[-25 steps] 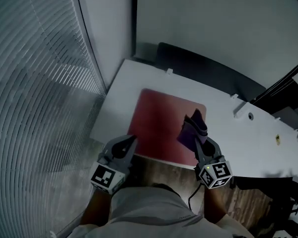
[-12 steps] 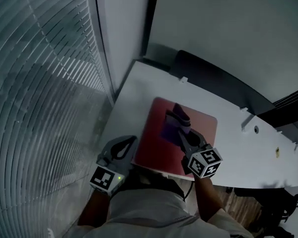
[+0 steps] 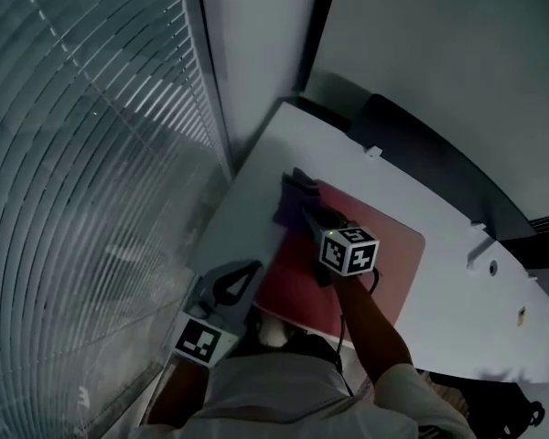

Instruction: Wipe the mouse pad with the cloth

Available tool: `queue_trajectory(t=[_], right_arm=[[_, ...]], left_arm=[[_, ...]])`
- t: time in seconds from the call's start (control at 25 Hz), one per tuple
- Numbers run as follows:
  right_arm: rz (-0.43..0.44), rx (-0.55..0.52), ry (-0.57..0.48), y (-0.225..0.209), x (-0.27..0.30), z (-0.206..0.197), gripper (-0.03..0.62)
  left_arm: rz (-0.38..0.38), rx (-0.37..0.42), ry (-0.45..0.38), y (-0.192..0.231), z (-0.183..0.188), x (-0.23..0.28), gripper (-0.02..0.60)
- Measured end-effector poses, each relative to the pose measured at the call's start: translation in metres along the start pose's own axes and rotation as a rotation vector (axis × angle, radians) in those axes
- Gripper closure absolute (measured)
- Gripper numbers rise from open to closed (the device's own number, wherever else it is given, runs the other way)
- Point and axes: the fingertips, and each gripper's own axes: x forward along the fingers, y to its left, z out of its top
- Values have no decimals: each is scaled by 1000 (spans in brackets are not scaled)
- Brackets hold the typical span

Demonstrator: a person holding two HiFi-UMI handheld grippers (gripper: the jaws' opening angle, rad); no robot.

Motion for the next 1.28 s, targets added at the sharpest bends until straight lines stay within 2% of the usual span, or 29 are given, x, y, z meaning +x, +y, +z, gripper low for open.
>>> queue_trajectory(t=[0.16,0.36,0.48,0.72,1.28], right_arm=[[-34,82,70,-28,29,-10,548],[-143,189,156,-88,54,-23,549],[-176,239,175,-109,38,-33,549],[-235,261,201,-142,7,-51,549],[-394,347,176,-240,-121,-93,549]], left_arm=[[40,-5,25,2,6,-3,580],[61,-27,49,22,11,9,580],[54,-20,50,10,15,15,580],[28,-33,59,-9,17,30,580],[-147,4,56,-85,22,96,580]])
